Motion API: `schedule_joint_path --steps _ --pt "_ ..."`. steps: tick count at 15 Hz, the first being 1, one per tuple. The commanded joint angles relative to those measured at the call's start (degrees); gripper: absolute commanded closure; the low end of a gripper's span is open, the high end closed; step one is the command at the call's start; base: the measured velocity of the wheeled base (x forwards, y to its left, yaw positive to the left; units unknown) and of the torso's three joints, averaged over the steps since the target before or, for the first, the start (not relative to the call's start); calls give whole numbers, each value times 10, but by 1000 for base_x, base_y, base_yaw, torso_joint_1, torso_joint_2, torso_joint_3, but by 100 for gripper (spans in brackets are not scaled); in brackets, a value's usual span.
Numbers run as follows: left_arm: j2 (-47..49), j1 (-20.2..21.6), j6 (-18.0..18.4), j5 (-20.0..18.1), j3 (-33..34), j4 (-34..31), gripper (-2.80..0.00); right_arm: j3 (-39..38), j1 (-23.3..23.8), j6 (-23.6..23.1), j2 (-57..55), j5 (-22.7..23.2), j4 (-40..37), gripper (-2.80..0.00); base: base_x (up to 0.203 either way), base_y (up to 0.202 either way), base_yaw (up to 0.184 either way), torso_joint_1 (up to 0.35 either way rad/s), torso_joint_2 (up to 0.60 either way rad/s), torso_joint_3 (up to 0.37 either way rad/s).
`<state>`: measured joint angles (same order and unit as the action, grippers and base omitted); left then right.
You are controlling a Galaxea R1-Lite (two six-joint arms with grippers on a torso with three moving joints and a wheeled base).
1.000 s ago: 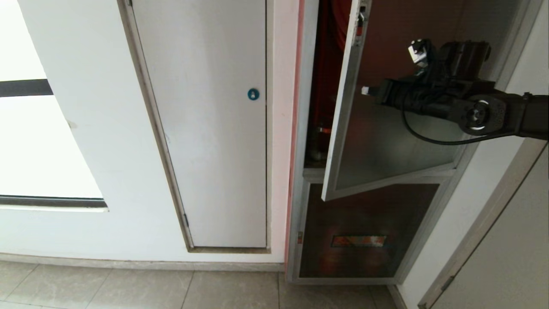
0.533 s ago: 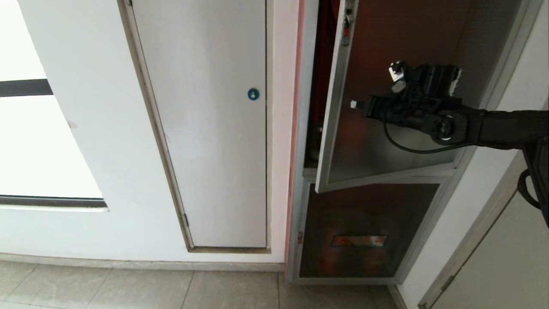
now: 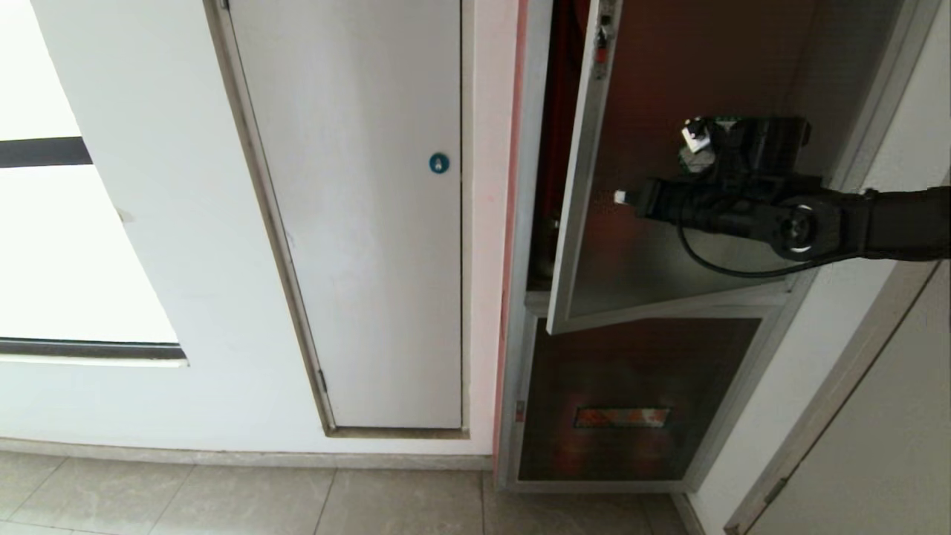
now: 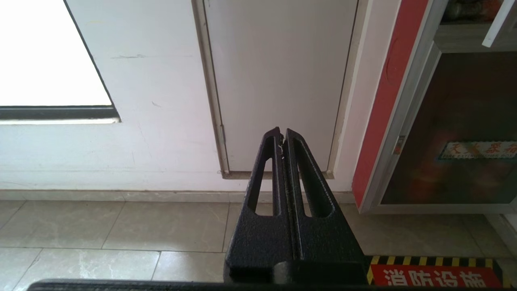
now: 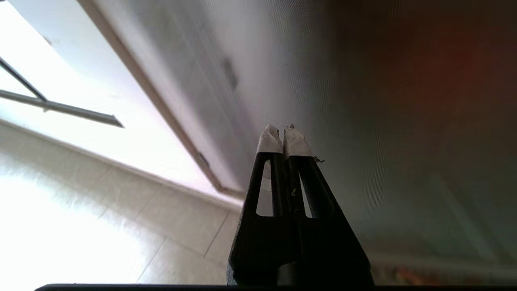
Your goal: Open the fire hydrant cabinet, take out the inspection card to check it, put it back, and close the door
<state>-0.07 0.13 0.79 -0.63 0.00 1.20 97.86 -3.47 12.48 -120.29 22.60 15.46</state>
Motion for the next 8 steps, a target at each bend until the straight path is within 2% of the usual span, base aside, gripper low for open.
schedule_joint_path --steps 1,5,8 --pt "0 0 0 0 4 0 0 -120 0 0 124 1 22 0 0 0 0 0 0 0" --pt "0 0 0 0 4 0 0 -283 2 1 309 0 57 0 0 0 0 0 0 0" --pt "0 0 0 0 4 0 0 -383 22 5 454 -5 64 0 0 0 0 0 0 0"
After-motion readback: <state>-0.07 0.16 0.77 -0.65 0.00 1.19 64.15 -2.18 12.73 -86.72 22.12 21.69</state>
